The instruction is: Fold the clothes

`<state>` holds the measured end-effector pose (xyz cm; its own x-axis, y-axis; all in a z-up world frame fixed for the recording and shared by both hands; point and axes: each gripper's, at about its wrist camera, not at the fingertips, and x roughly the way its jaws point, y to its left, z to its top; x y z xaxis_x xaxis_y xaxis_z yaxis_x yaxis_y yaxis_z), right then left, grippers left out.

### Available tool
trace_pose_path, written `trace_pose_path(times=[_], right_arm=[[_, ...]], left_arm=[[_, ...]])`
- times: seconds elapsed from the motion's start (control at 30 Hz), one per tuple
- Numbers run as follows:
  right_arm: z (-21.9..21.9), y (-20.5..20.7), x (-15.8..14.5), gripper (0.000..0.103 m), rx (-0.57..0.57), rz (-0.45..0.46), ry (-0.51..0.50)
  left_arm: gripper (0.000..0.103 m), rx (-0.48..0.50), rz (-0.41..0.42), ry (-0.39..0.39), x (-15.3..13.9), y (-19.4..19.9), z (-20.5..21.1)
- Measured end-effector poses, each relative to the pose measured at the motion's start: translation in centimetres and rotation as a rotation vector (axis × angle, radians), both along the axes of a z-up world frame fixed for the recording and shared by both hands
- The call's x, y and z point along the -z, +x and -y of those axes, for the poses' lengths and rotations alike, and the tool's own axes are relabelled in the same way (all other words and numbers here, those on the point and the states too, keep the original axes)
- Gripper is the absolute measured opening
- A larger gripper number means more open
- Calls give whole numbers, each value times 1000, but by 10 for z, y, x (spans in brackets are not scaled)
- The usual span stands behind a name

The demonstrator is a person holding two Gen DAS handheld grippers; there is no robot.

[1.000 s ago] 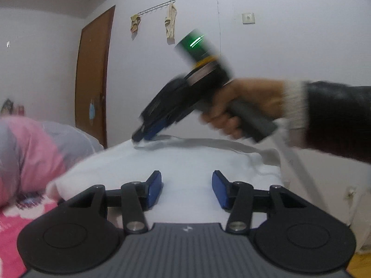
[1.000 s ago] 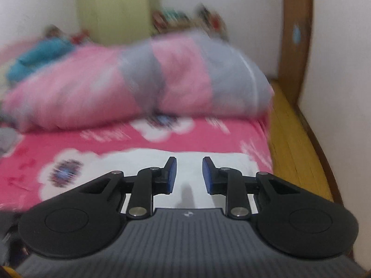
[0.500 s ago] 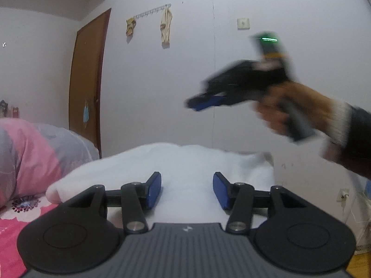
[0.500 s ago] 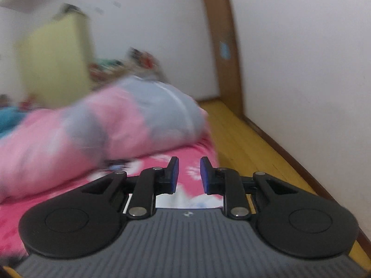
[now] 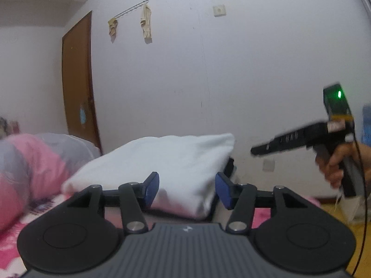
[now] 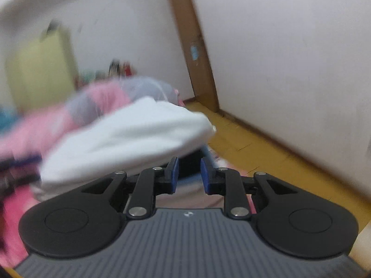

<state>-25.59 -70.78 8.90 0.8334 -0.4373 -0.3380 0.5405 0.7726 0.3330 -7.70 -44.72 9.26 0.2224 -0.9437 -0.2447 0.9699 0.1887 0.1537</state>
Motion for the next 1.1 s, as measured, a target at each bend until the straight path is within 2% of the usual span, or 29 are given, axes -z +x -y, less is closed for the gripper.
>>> trace_pose_path(times=[0.07, 0.1, 0.2, 0.53, 0.73, 0.8, 0.87, 0.93, 1.03, 1.1], right_arm=[[-18, -7, -8, 21, 4, 43, -25], [-28, -8, -16, 21, 5, 62, -59], [-54, -7, -36, 21, 2, 119, -128], [-193, -37, -61, 21, -114, 345, -40], [-280, -53, -90, 28, -217, 475, -22], [-305, -55, -104, 32, -242, 489, -53], [-329, -62, -117, 51, -256, 492, -102], [-350, -69, -124, 61, -259, 487, -151], [-373, -78, -125, 79, -220, 429, -230], [-377, -81, -121, 83, -155, 354, -266]], left_arm=[[59, -18, 21, 10, -4, -10, -18], [63, -31, 0, 7, -6, -13, -28], [65, -79, -48, -14, -19, -22, -60], [84, -249, -188, -98, -69, -54, -168], [95, -346, -169, -221, -98, -71, -249], [99, -379, -163, -263, -108, -77, -276], [100, -398, -174, -285, -109, -80, -295], [101, -410, -204, -289, -105, -80, -306], [103, -438, -258, -267, -94, -78, -316], [103, -453, -275, -247, -87, -79, -321]])
